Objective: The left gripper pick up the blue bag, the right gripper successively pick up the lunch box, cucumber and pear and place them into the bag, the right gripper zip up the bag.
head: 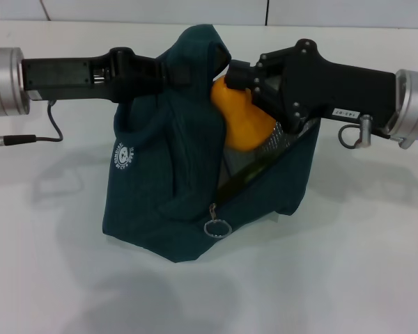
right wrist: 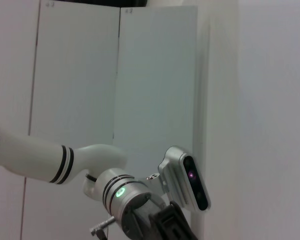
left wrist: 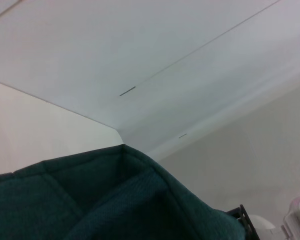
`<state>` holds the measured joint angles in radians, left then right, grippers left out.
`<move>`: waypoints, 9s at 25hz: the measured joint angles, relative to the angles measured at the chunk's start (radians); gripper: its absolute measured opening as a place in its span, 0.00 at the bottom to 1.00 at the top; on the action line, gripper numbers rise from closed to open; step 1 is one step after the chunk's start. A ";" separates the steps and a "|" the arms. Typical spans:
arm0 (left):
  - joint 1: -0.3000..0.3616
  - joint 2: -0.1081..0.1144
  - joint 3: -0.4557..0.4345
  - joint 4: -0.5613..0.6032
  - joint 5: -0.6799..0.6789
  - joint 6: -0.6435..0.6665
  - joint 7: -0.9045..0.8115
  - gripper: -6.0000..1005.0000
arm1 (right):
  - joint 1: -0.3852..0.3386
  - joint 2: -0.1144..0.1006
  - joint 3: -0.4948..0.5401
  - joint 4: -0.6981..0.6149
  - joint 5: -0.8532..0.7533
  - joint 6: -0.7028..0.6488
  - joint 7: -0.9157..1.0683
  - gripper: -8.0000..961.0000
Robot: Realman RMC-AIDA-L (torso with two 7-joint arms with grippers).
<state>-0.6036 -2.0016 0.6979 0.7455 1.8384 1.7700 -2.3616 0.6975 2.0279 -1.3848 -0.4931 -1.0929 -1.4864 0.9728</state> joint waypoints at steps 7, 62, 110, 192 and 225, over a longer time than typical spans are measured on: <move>0.000 0.001 0.000 0.000 -0.004 0.000 0.000 0.05 | -0.023 -0.004 0.001 -0.005 0.013 0.023 0.069 0.05; 0.013 -0.016 0.011 0.000 -0.001 0.006 0.024 0.04 | -0.131 -0.009 0.083 0.232 0.035 0.171 0.937 0.66; -0.097 -0.079 0.066 -0.166 0.071 -0.103 0.067 0.04 | -0.210 -0.056 0.208 0.083 0.027 -0.092 0.746 0.04; -0.046 -0.084 0.072 -0.204 0.050 -0.147 0.087 0.04 | -0.356 -0.007 0.268 0.306 -0.375 -0.187 -0.178 0.67; -0.049 -0.085 0.074 -0.228 0.032 -0.146 0.096 0.04 | -0.303 -0.001 0.244 0.341 -0.341 -0.148 -0.180 0.67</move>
<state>-0.6531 -2.0870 0.7714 0.5176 1.8699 1.6244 -2.2656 0.3941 2.0268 -1.1411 -0.1524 -1.4342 -1.6343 0.7932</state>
